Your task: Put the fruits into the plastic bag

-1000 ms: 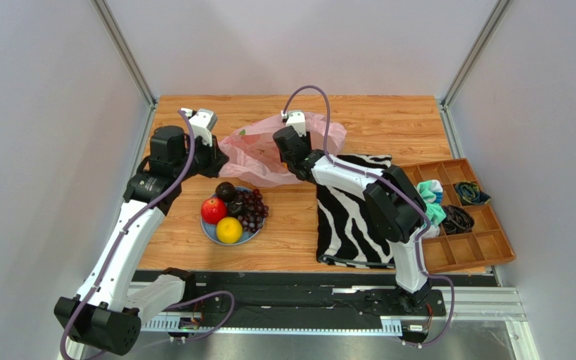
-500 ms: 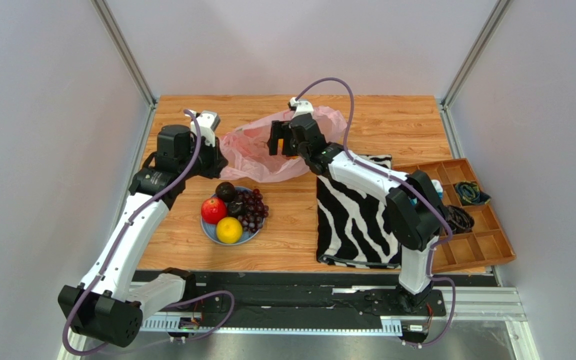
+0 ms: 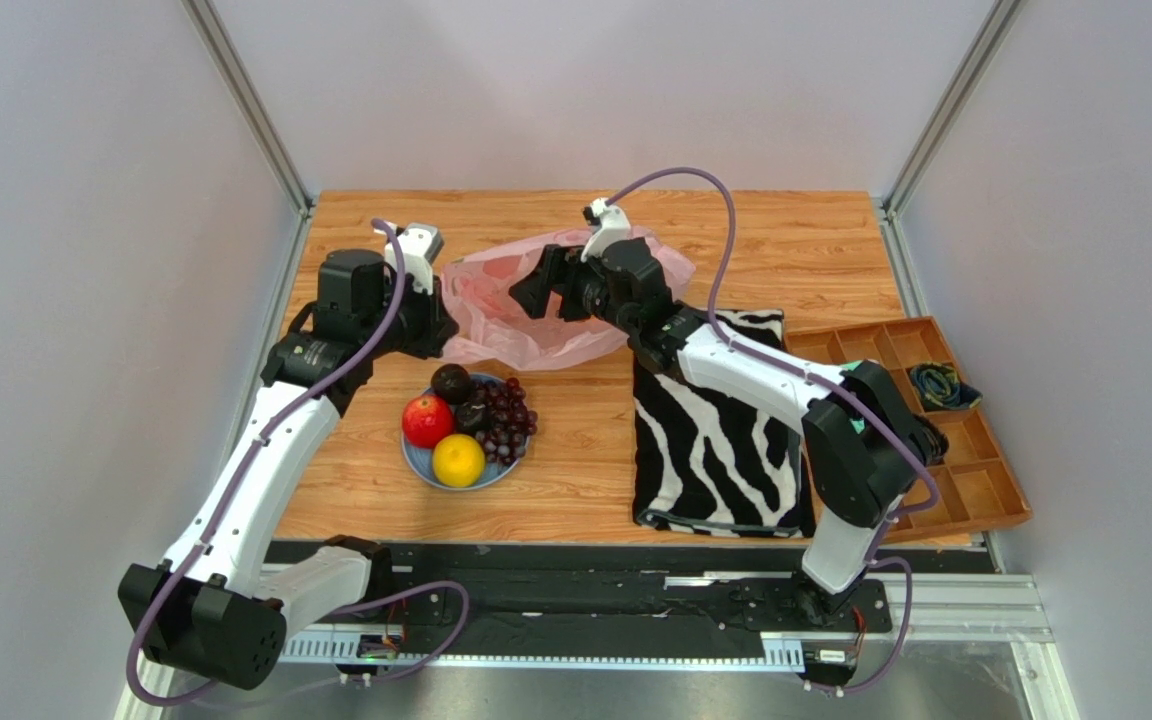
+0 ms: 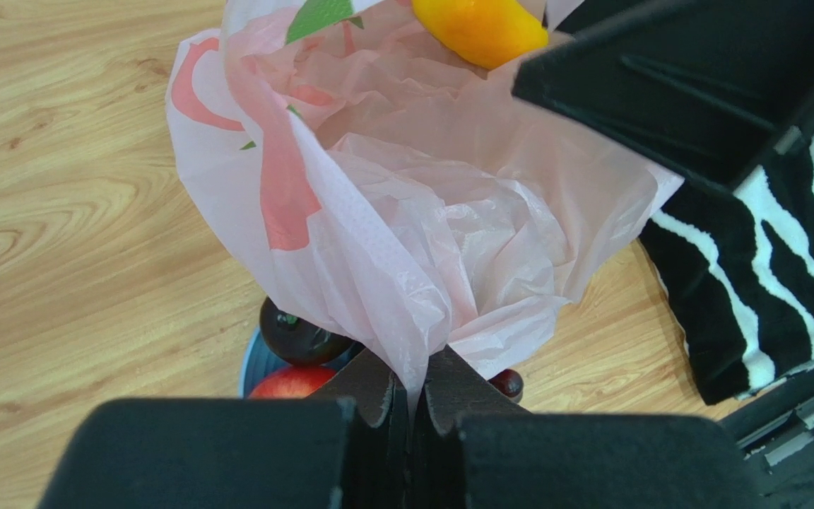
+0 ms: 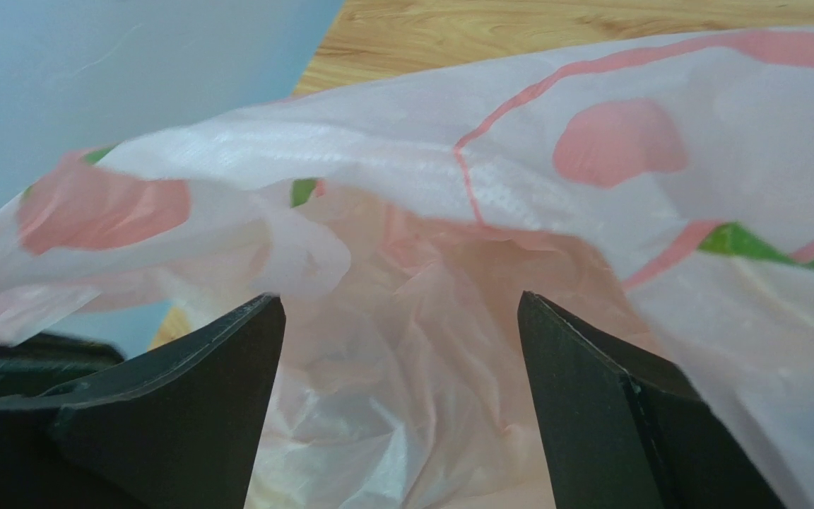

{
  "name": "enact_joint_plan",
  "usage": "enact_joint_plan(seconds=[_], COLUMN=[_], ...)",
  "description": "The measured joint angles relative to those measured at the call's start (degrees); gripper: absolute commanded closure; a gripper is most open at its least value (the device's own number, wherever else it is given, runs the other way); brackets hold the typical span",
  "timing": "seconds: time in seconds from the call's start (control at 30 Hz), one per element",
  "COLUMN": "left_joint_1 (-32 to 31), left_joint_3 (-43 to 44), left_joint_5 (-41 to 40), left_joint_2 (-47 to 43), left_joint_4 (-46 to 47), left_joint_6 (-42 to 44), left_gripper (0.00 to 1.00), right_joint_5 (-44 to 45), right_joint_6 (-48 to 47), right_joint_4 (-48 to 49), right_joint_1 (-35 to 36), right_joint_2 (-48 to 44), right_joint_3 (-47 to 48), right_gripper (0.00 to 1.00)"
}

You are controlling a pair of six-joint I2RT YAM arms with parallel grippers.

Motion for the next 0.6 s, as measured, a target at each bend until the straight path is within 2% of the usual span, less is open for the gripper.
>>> enact_joint_plan(seconds=[0.33, 0.6], left_joint_1=[0.0, 0.0], left_joint_3=[0.0, 0.0], left_joint_5=[0.4, 0.4], left_joint_2=[0.2, 0.2], left_joint_4=[-0.1, -0.2], left_joint_6=[0.0, 0.0], left_gripper=[1.0, 1.0], right_joint_5=[-6.7, -12.0], right_joint_6=[0.8, -2.2], right_joint_4=[6.6, 6.5], right_joint_1=[5.8, 7.3], right_joint_2=[-11.2, -19.3], right_joint_3=[-6.4, -9.8], right_gripper=[0.25, 0.31])
